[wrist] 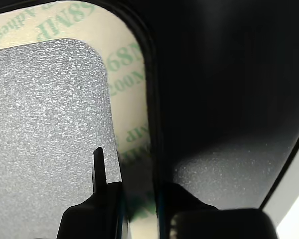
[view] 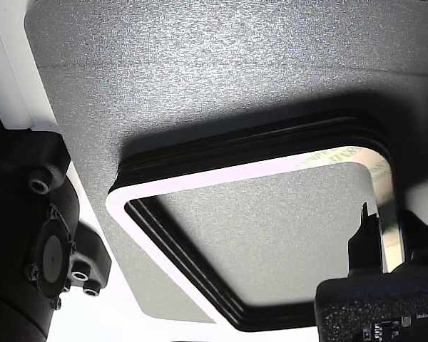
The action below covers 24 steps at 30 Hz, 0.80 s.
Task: Grab top frame and put it into gray box.
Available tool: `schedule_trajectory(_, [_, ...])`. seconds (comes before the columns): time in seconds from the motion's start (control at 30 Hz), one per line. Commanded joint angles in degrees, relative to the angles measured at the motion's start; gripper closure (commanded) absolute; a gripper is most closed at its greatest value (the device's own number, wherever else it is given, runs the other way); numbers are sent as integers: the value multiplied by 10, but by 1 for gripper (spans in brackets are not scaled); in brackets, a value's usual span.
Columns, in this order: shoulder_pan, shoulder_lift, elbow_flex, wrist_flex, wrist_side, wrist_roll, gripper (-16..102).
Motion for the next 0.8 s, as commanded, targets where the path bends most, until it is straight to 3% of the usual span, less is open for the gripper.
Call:
schedule_trajectory(0.0, [-5,18,-11,-4,1,-2,84])
schedule_trajectory(0.03, [-5,19,-12,-4,4,1,96])
schedule_trajectory(0.2, [-5,29,-26,11,3,-7,96])
schedule_trajectory(0.33, [-5,28,-76,61,14,2,96])
schedule_trajectory(0.53, [-49,27,-162,128,40,207,97])
schedule_trajectory(0.77, [-142,39,-205,128,129,460,97])
